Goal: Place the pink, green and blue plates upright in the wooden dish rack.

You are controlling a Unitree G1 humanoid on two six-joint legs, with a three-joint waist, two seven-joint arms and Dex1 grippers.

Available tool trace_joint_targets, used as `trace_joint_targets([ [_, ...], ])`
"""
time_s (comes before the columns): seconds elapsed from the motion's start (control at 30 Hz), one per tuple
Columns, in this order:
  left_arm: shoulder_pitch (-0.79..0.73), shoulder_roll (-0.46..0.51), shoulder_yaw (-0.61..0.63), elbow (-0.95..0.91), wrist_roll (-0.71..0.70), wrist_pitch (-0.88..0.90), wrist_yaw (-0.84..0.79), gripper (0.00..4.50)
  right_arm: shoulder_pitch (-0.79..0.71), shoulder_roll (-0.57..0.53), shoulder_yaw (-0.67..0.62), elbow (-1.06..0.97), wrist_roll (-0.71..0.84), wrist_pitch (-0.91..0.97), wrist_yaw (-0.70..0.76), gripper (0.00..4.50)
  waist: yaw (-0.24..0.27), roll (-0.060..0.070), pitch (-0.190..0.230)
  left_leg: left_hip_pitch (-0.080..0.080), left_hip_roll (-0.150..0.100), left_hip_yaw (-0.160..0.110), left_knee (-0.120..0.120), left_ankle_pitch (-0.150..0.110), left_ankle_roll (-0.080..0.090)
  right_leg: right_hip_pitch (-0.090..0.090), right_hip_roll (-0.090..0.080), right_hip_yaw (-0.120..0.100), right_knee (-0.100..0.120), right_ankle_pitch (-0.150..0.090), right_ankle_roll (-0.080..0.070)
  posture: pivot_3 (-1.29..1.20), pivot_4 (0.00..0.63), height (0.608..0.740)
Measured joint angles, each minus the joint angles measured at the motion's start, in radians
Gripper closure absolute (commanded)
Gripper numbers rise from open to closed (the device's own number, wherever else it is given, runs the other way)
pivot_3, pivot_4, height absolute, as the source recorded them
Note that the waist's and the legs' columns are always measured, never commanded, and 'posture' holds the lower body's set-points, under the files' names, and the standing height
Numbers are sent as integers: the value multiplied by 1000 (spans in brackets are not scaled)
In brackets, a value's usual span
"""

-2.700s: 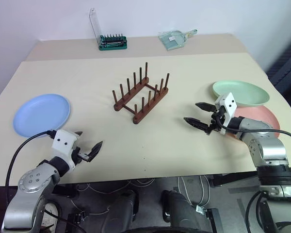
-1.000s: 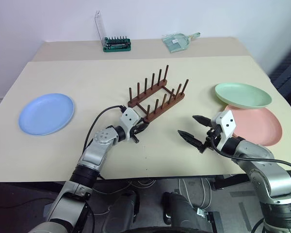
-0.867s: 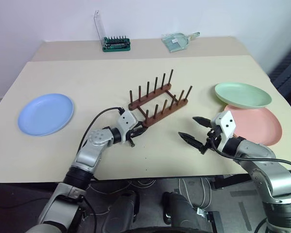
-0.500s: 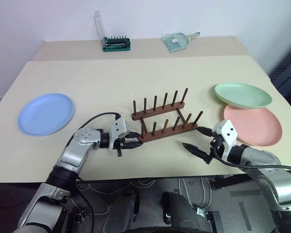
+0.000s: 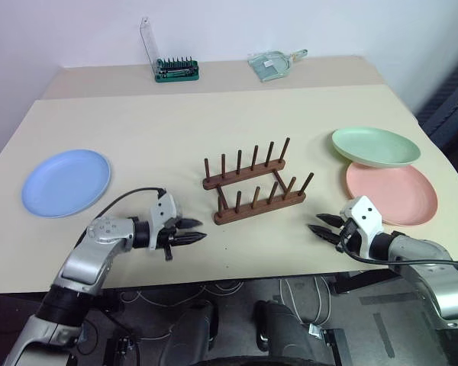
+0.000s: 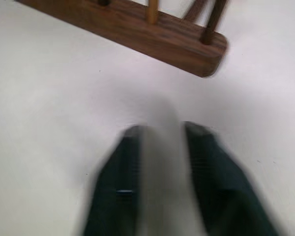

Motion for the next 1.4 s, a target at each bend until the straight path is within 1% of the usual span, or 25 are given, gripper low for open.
trace_joint_targets([
  [0.07, -1, -20, -28, -36, 5, 39, 22, 4050, -26, 0, 24, 3, -21, -8, 0, 4488, 2, 0, 0, 0, 0, 0, 0, 0, 0, 0, 0, 0, 0, 0, 0, 0, 150, 740],
  [0.17, -14, -46, -55, -46, 25, 51, 52, 4050, -55, 3, 48, 23, -43, -17, -1, 4488, 2, 0, 0, 0, 0, 1, 0, 0, 0, 0, 0, 0, 0, 0, 0, 0, 150, 740],
  [0.3, -54, -109, -80, 1, 64, 26, 120, 4050, -119, 23, 104, 66, -85, -29, -7, 4488, 2, 0, 0, 0, 0, 1, 2, 0, 0, 1, 0, 0, 0, 0, 0, 0, 150, 740],
  [0.4, -59, -129, -81, 24, 71, 0, 146, 4050, -154, 40, 126, 98, -106, -48, -11, 4488, 1, 0, 0, 1, 0, 1, 2, 0, 0, 2, 0, 0, 0, 0, 0, 0, 150, 740],
  [0.53, -95, -166, -78, 96, 92, -44, 212, 4050, -239, 81, 168, 189, -159, -98, -30, 4488, 0, 0, -1, 3, 0, 1, 3, 0, 0, 4, 0, -1, 1, 2, -2, 0, 150, 740],
  [0.67, -138, -176, -69, 166, 112, -86, 267, 4050, -308, 108, 193, 277, -200, -150, -46, 4488, -4, 0, -1, 4, 1, 1, 3, 1, 0, 4, 1, -2, 1, 2, -2, 0, 150, 740],
  [0.83, -166, -190, -47, 229, 125, -123, 323, 4050, -358, 125, 196, 353, -235, -194, -70, 4488, -2, 0, -1, 4, 2, 1, 3, 2, 2, 4, 2, -2, 2, 3, -2, 0, 150, 740],
  [1.0, -172, -190, -38, 250, 132, -141, 338, 4050, -359, 128, 196, 364, -244, -215, -76, 4488, -2, 0, -1, 4, 2, 1, 3, 2, 2, 4, 2, -2, 2, 3, -2, 0, 150, 740],
  [1.1, -171, -189, -34, 253, 132, -147, 342, 4050, -324, 113, 182, 330, -241, -218, -74, 4488, 0, 0, -1, 3, 2, 1, 3, 2, 2, 3, 2, -2, 2, 3, -2, 0, 150, 740],
  [1.17, -157, -178, -26, 233, 130, -146, 335, 4050, -254, 67, 128, 244, -190, -169, -36, 3963, 0, 0, -1, 2, 1, 1, 2, 2, 2, 1, 1, -2, 2, 2, -2, 0, 150, 740],
  [1.2, -143, -162, -16, 220, 128, -146, 331, 4050, -216, 27, 83, 195, -153, -131, -11, 3604, 0, 0, -1, 1, 1, 1, 2, 2, 2, 1, 1, -2, 1, 2, -2, 0, 150, 740],
  [1.3, -121, -142, 4, 201, 128, -139, 330, 4050, -142, -67, -39, 79, -84, -50, 36, 2208, -5, 0, -1, 2, 2, 2, 1, 1, 2, 1, 1, -1, 1, 2, -1, 0, 150, 740],
  [1.4, -90, -119, 13, 157, 109, -119, 300, 4050, -102, -130, -127, -2, -74, 4, 37, 682, -8, 0, -1, 3, 4, 3, 1, 0, 0, 1, 1, -1, 1, 2, -2, 0, 150, 740],
])
